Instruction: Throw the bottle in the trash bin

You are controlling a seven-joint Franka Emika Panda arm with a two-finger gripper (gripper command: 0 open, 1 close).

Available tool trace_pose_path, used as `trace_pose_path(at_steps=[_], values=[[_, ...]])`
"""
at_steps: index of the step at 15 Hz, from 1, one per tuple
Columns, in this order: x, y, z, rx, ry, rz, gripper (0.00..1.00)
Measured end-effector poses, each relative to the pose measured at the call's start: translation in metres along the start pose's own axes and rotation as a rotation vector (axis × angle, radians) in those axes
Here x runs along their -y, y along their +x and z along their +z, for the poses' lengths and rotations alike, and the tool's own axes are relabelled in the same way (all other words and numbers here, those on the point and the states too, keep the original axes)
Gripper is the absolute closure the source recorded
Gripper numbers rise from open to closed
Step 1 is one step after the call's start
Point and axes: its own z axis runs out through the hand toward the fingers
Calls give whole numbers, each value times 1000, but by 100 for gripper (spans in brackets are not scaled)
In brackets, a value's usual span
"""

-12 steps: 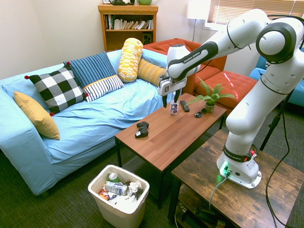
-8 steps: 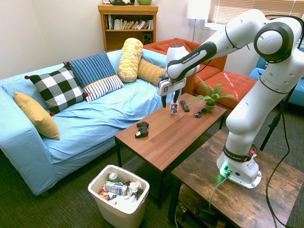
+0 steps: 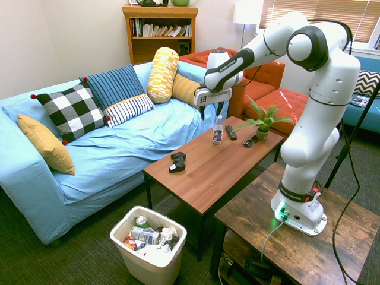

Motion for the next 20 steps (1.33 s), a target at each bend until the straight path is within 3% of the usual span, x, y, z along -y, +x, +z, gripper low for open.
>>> trace_pose_path(at_steps=[9,18,19,20], values=[[16,148,58,-11,-65,252,0],[14,172,135,19,-153,293,0],[16,173,138,21,-157,293,100],[17,173,139,27,-160,295,100]])
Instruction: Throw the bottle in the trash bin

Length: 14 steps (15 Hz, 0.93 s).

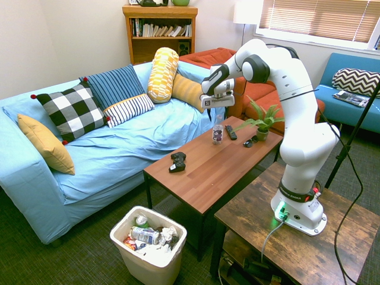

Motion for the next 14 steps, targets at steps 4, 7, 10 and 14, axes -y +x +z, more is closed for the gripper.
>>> trace_pose_path(at_steps=[4,7,10,14], values=[[0,1,2,18,-14,10,100],[-4,7,6,22,-22,17,100],[-6,9,7,30,-26,19,100],[-5,6,7,38,-26,14,100]])
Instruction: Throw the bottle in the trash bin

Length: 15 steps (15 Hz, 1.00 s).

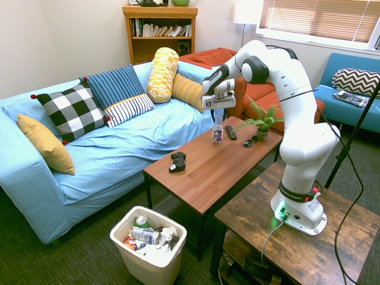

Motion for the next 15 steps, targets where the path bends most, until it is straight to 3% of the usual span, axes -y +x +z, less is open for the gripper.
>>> trace_pose_path(at_steps=[6,9,12,15], values=[[1,-1,-8,3,16,-12,100],[10,-26,-66,-4,104,-56,100],[12,-106,-153,-18,239,-136,100],[4,-229,-213,-71,315,-222,100]])
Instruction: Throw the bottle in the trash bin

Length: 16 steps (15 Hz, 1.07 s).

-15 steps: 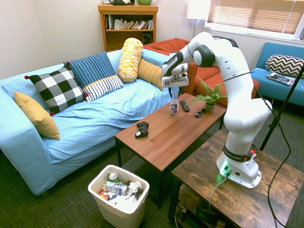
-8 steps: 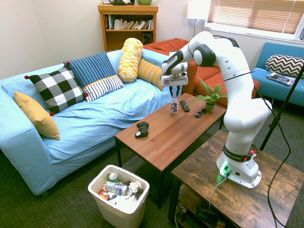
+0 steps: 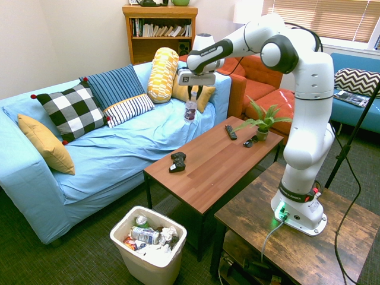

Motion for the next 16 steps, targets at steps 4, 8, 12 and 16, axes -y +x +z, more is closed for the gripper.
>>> trace_pose_path(at_steps=[4,8,12,16], values=[[21,-168,-25,-40,22,-143,100],[5,-307,-20,-84,22,-277,100],[-35,-438,16,-134,2,-410,100],[-78,-520,78,-175,-45,-515,100]])
